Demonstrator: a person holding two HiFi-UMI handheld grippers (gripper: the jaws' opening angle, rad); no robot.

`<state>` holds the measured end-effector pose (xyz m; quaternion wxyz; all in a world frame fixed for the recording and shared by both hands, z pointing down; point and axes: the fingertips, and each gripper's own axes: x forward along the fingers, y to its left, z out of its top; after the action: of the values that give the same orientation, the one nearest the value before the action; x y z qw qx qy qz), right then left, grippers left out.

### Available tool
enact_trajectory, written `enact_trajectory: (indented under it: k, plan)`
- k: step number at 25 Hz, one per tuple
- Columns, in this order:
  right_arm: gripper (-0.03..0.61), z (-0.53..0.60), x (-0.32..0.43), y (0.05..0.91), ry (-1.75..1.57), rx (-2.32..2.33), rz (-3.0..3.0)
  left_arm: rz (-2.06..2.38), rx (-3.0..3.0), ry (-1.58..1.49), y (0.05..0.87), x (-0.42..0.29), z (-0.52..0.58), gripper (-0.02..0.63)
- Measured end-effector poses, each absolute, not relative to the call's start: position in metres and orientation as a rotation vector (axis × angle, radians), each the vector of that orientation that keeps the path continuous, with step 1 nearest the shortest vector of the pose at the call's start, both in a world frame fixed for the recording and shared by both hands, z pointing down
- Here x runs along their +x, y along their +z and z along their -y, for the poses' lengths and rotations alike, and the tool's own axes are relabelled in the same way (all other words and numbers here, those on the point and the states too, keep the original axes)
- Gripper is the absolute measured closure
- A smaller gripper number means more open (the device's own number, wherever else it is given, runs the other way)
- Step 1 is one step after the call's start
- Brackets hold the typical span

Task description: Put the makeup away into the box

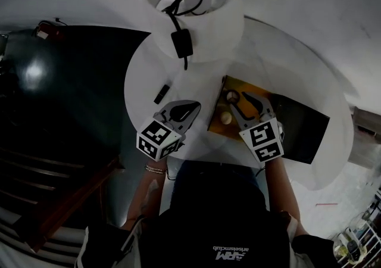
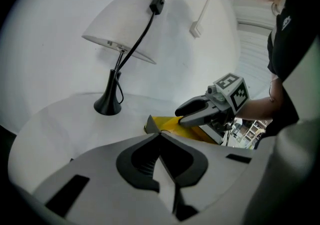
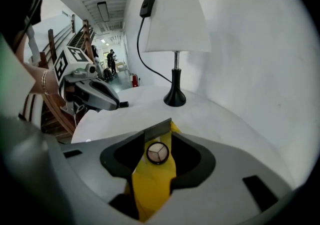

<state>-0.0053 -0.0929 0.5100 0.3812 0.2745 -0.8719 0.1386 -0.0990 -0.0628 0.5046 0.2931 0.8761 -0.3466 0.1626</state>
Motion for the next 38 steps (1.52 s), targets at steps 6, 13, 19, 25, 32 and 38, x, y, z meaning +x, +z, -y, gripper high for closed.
enact_trajectory:
  k: [6, 13, 19, 25, 32, 38]
  plan:
    - [0.444, 0.088, 0.002, 0.483, 0.350, 0.761, 2.274, 0.912, 2.337, 0.334, 0.487, -0.094, 0.064, 0.597]
    - [0.523, 0.080, 0.027, 0.448, 0.222, 0.881, 2.306, 0.877, 2.425, 0.353, 0.471, -0.076, 0.059, 0.597]
    - [0.541, 0.077, 0.040, 0.424, 0.196, 0.966, 2.330, 0.837, 2.493, 0.341, 0.452, -0.064, 0.054, 0.597]
    - [0.554, 0.069, 0.043, 0.406, 0.186, 0.989, 2.361, 0.854, 2.565, 0.305, 0.435, -0.064, 0.052, 0.597]
    - [0.560, 0.061, 0.044, 0.395, 0.115, 1.016, 2.376, 0.881, 2.591, 0.316, 0.427, -0.074, 0.042, 0.597]
    - [0.560, 0.043, 0.040, 0.389, 0.117, 0.973, 2.442, 0.966, 2.583, 0.327, 0.417, -0.080, 0.023, 0.597]
